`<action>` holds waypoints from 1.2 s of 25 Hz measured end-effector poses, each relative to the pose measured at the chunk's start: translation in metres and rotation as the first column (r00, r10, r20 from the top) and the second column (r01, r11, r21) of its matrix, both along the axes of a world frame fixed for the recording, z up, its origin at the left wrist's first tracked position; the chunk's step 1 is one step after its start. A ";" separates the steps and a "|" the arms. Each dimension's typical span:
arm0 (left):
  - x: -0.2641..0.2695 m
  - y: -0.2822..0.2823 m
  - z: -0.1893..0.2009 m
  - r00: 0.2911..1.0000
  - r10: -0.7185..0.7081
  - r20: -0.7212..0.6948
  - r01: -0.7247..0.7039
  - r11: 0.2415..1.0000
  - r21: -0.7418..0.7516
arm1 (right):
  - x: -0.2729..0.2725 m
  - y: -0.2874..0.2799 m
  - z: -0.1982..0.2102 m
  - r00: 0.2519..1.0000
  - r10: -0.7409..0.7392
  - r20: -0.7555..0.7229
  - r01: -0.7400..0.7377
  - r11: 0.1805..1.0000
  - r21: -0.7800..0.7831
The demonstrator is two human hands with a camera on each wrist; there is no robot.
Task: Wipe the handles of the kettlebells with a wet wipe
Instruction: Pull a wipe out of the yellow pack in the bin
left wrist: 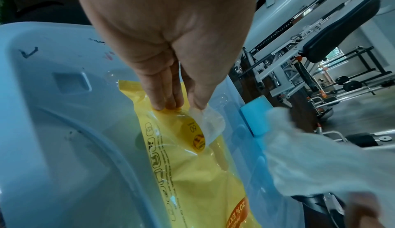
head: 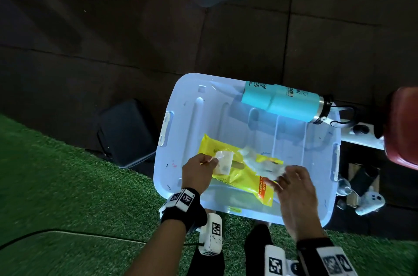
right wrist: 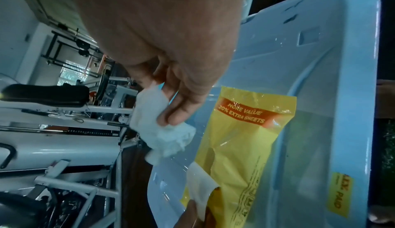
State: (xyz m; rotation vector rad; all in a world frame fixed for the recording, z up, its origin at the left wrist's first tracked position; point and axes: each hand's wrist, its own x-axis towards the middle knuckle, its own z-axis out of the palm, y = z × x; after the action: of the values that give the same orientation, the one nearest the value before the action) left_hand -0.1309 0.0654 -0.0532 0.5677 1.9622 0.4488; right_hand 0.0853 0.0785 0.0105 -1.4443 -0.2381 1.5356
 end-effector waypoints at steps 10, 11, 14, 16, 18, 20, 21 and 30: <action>0.068 -0.023 -0.010 0.733 -0.554 -0.395 0.663 0.711 0.234 | 0.002 -0.037 -0.104 0.307 0.307 0.901 -0.483 0.866 -0.131; 0.073 -0.026 -0.012 0.617 -0.677 -0.402 0.760 0.646 0.077 | 0.004 -0.042 -0.110 0.297 0.329 0.896 -0.468 0.868 -0.164; 0.083 -0.030 -0.013 0.345 -0.843 -0.412 0.867 0.455 -0.204 | 0.020 -0.044 -0.114 0.321 0.344 0.883 -0.423 0.886 -0.191; 0.085 -0.026 -0.011 0.262 -0.876 -0.406 0.874 0.394 -0.286 | 0.037 -0.039 -0.106 0.412 0.344 0.843 -0.364 0.911 -0.194; 0.090 -0.020 -0.009 0.190 -0.901 -0.390 0.860 0.344 -0.377 | 0.059 -0.040 -0.091 0.591 0.345 0.729 -0.216 0.939 -0.269; 0.103 -0.016 0.001 0.126 -0.909 -0.398 0.818 0.322 -0.477 | 0.084 -0.049 -0.073 0.801 0.189 0.568 -0.076 0.973 -0.217; 0.115 -0.017 0.010 0.112 -0.902 -0.417 0.786 0.337 -0.517 | 0.100 -0.057 -0.061 0.866 0.101 0.489 -0.024 0.987 -0.161; 0.381 -0.095 0.073 0.019 -0.913 -0.408 0.917 0.178 -0.356 | 0.345 -0.220 0.027 0.868 -0.085 0.490 0.133 0.989 -0.065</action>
State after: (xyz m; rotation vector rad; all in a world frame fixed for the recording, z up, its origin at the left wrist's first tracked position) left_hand 0.2496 -0.0297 0.0195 2.0250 1.5537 -0.6869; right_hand 0.4303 -0.1413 0.0376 -1.8789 -0.3780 1.0806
